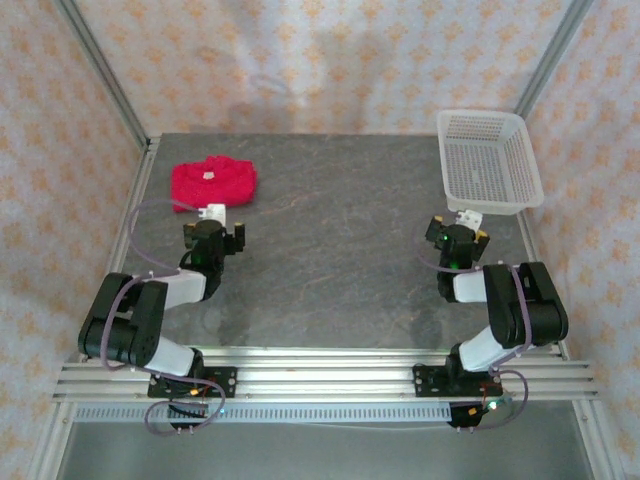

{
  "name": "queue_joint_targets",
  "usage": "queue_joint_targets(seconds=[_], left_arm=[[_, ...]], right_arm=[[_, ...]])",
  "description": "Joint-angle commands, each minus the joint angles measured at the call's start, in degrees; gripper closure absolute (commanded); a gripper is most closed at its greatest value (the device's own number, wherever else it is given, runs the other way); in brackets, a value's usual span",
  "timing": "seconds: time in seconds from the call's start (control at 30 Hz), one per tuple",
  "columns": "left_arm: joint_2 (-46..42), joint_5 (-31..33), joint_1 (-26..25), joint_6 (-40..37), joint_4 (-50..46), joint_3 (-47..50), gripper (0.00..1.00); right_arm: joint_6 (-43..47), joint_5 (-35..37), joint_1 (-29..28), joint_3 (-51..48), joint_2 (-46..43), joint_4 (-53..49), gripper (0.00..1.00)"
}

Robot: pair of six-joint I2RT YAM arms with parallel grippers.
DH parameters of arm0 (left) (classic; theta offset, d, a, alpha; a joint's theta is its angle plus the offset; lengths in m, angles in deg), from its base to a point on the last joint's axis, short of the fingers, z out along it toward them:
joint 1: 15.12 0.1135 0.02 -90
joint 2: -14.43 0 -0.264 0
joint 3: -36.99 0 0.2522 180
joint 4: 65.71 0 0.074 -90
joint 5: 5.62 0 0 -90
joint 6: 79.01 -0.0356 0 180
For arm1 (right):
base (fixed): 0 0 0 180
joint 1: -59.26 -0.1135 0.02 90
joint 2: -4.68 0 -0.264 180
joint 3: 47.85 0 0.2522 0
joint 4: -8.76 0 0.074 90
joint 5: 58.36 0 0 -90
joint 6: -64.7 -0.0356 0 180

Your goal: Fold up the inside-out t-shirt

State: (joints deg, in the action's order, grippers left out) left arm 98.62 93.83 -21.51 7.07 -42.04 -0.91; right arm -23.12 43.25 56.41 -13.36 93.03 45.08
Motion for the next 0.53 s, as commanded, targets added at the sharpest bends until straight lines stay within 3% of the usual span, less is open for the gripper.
queue_joint_targets(seconds=[0.0, 0.5], left_arm=[[0.91, -2.18, 1.50, 1.25, 6.74, 1.26, 0.00], [1.56, -3.57, 2.96, 2.43, 5.21, -0.28, 0.00]], right_arm=[[-0.12, -1.65, -0.31, 0.90, 0.24, 1.93, 0.01], [1.71, -5.64, -0.67, 1.15, 0.30, 1.50, 0.01]])
